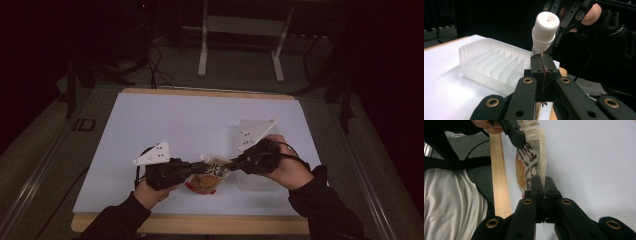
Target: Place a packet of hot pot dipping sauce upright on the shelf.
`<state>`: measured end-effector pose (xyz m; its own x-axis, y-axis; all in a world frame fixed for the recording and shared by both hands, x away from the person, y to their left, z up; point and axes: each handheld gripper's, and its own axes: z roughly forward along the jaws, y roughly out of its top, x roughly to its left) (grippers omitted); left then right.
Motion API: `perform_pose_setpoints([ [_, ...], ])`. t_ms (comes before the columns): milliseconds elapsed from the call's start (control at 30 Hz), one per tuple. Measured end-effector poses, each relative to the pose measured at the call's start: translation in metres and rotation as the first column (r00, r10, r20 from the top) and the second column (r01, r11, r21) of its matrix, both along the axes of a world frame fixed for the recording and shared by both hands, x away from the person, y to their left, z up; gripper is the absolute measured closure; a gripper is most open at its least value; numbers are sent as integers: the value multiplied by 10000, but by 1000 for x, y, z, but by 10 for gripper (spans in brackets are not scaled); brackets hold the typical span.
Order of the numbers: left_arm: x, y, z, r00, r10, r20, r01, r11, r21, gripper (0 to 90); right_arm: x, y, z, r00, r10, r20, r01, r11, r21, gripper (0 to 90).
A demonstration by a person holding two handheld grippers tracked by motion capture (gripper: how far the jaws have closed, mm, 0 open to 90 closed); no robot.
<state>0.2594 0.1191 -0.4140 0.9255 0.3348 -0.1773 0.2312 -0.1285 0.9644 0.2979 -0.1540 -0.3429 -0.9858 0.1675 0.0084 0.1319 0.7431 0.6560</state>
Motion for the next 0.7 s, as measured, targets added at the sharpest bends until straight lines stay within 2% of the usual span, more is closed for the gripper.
perform_pose_setpoints([
  [100, 0, 0, 2, 10000, 42, 24, -42, 9999, -128, 894, 2, 0, 5, 9999, 135, 22, -135, 9999, -9, 896],
  [267, 1, 0, 2, 10000, 52, -76, -53, 9998, -201, 890, 2, 3, 12, 9978, 387, 535, -369, 9987, -339, 897],
  [433, 2, -1, 2, 10000, -74, -63, 73, 9996, -258, 865, 3, 3, 17, 9980, 465, 429, -443, 9977, -505, 899],
  [533, 3, -1, 3, 9999, -61, -132, 56, 9993, -370, 772, 5, 3, 20, 9979, 563, 329, -544, 9971, -533, 900],
  [700, 4, -1, 5, 9999, 133, -103, -136, 9994, -328, 631, 10, 1, 24, 9989, 464, 31, -461, 9968, -646, 900],
])
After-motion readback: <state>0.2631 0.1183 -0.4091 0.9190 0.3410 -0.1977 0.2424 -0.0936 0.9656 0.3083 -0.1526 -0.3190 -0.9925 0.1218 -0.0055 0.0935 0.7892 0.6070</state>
